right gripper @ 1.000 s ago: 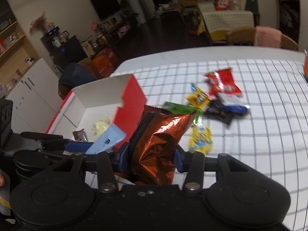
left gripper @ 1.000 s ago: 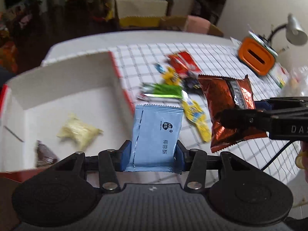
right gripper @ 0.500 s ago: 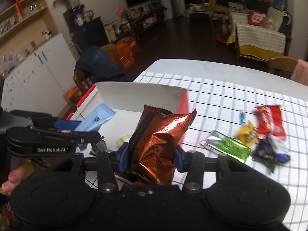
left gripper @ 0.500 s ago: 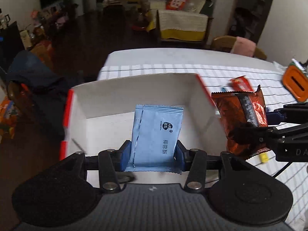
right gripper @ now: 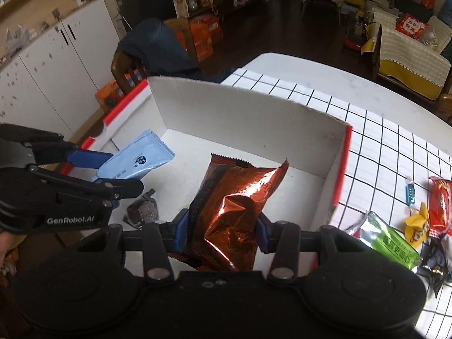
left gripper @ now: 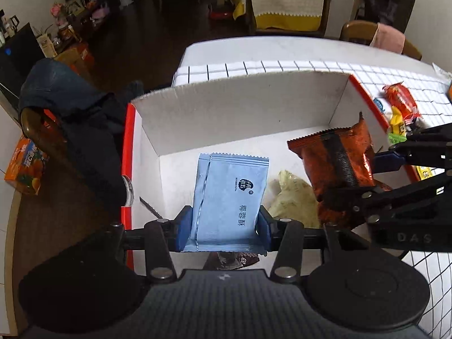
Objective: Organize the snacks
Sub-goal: 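Carry the blue packet and brown bag into the box and release, then withdraw both tools from the box toward the remaining snacks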
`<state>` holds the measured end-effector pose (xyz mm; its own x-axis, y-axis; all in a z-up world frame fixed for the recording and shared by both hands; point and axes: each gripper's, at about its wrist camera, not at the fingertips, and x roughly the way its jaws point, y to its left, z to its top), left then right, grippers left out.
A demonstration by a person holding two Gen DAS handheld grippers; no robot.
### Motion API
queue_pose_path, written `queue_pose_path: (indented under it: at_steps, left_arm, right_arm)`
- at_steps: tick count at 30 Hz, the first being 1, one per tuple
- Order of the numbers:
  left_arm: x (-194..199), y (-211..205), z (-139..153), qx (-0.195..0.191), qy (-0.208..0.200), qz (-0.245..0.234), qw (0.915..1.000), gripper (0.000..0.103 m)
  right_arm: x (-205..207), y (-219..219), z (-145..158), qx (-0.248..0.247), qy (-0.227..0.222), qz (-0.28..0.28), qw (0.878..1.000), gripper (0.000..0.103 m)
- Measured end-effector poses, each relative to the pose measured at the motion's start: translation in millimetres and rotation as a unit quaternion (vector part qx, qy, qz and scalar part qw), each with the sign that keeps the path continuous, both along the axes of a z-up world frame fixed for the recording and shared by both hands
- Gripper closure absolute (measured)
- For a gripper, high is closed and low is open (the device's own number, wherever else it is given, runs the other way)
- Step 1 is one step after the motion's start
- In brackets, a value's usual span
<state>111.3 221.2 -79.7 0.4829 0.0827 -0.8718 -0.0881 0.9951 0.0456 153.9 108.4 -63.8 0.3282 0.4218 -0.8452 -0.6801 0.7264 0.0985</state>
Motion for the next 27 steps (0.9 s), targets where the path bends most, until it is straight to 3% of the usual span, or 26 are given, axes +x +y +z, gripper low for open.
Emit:
queue_pose_path:
  at_steps: [11,15,19,24,27]
  left_arm:
    - [3,-5,-18,0.007,0.039,0.002,0.9992,0.056]
    - [-1,-9,-16,0.004,0.036,0.001,0.9993,0.048]
    - [-6,-14,-11,-0.001,0.029,0.002,0.9996,0.042]
    - [-13,-23,3,0.003,0.009,0.0,1.0,0.032]
    - [-17,-32,12,0.002,-0.003,-0.002,1.0,0.031]
  right_arm:
    - [-1,10,-20,-0.021,0.015,-0.005,1.0,0.055]
    - [-6,0,-16,-0.012,0.014,-0.014,1.0,0.053]
    - [-9,-11,-7,0.009,0.007,-0.023,1.0,0.042]
    - [-12,-28,8,0.036,0.004,-0.033,0.999,0.04]
    - [-16,-37,18,0.049,-0.002,-0.034,0.998,0.027]
